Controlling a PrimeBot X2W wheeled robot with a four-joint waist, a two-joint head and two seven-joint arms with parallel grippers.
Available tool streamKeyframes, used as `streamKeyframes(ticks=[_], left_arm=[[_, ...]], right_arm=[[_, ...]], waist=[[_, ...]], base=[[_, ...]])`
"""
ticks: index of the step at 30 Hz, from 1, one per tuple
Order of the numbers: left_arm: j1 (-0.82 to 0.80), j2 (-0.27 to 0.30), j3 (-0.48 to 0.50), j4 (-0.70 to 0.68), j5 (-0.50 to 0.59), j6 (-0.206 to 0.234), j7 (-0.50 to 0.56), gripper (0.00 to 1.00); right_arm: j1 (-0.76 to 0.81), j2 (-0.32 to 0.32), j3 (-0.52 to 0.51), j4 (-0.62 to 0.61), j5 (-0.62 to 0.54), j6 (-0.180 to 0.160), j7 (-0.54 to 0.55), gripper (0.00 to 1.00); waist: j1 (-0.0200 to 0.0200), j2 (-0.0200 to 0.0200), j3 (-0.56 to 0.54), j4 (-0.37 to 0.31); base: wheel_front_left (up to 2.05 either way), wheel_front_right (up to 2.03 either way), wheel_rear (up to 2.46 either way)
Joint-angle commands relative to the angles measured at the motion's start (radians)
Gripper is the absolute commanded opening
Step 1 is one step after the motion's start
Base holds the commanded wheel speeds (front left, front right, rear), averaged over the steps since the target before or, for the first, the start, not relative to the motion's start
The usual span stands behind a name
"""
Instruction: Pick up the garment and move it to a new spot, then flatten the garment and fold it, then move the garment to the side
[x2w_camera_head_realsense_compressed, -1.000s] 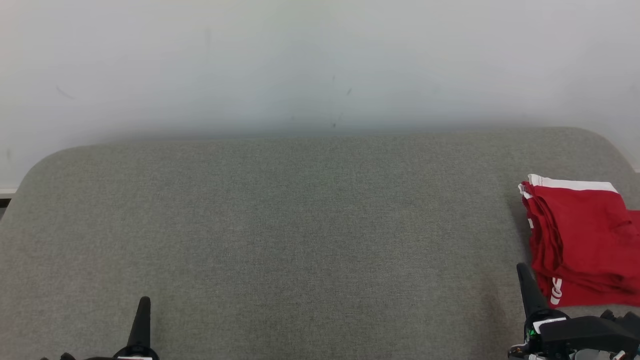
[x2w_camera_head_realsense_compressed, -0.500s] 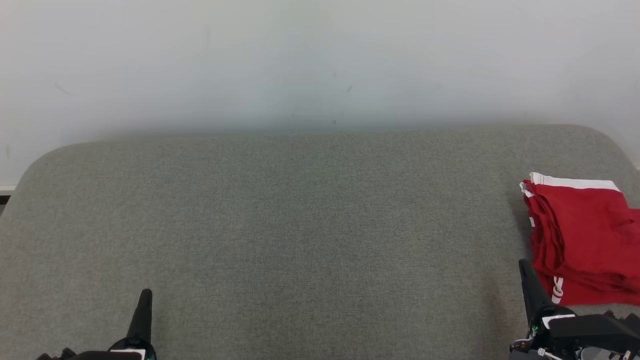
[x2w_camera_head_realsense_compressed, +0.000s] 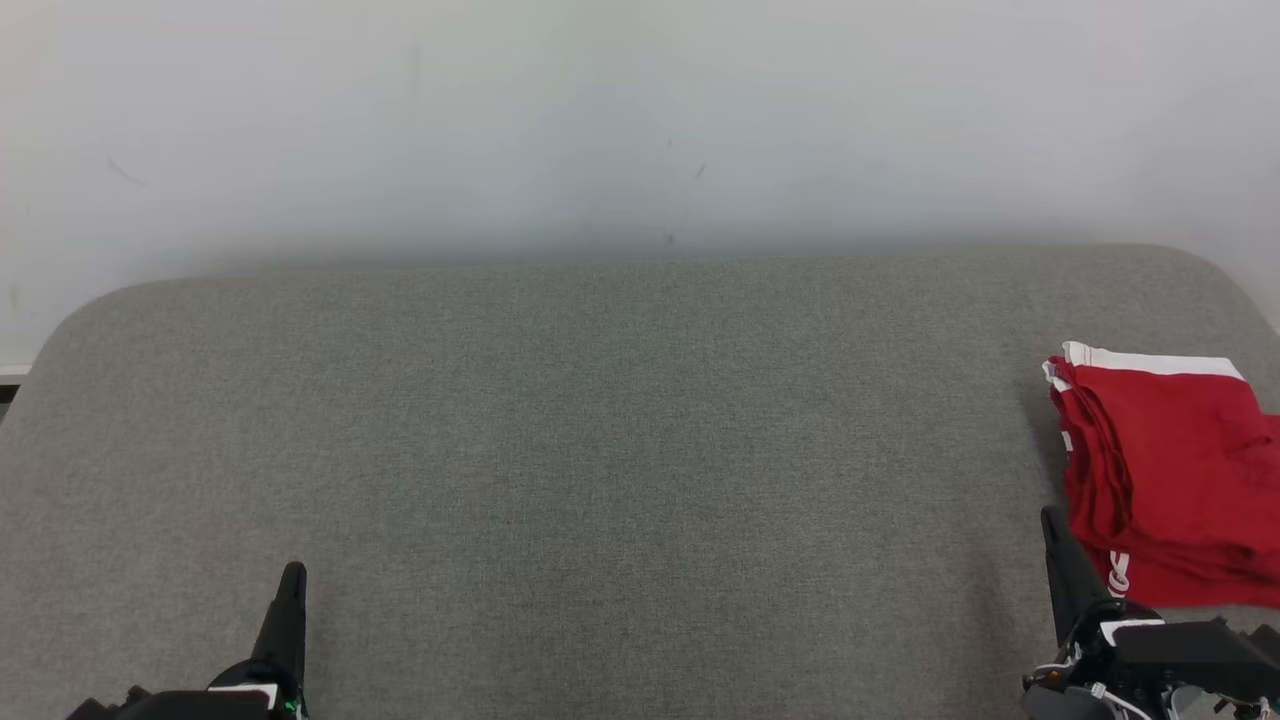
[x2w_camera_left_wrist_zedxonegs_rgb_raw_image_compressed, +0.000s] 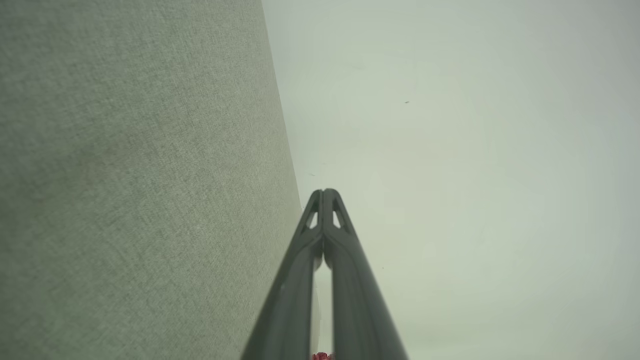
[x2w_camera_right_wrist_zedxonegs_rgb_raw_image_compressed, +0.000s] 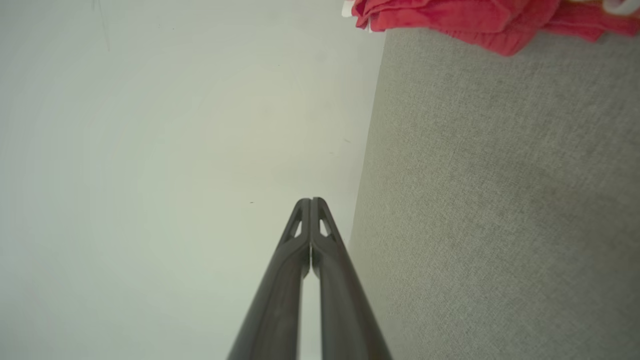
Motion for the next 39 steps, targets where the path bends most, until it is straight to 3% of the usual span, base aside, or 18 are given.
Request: streamKeyframes(ticks=[1,9,39], left_arm=[[-0.02,0.005,0.004,-0.001,-0.023,-0.002,0.007,0.0],[-0.028,0.005,0.006,0.001,-0.081,-0.002,0.024,0.0],[-0.028,0.005,0.006,0.001,-0.079,-0.002,0.022,0.0]], right_arm=[[-0.007,0.003,-0.005,-0.004,0.023,-0.002,0.007,0.0],[-0.013,0.008,-0.015,-0.007,0.078,-0.002,0.018,0.0],[-0.013,0.007,-0.013,-0.006,0.074,-0.002,0.018,0.0]], waist=[[0.0,-0.0001,0.001,0.0],[0.0,-0.0001,0.006,0.001],[0.0,-0.0001,0.006,0.001]], base=[[0.0,0.0,0.0],[0.0,0.0,0.0],[0.0,0.0,0.0]])
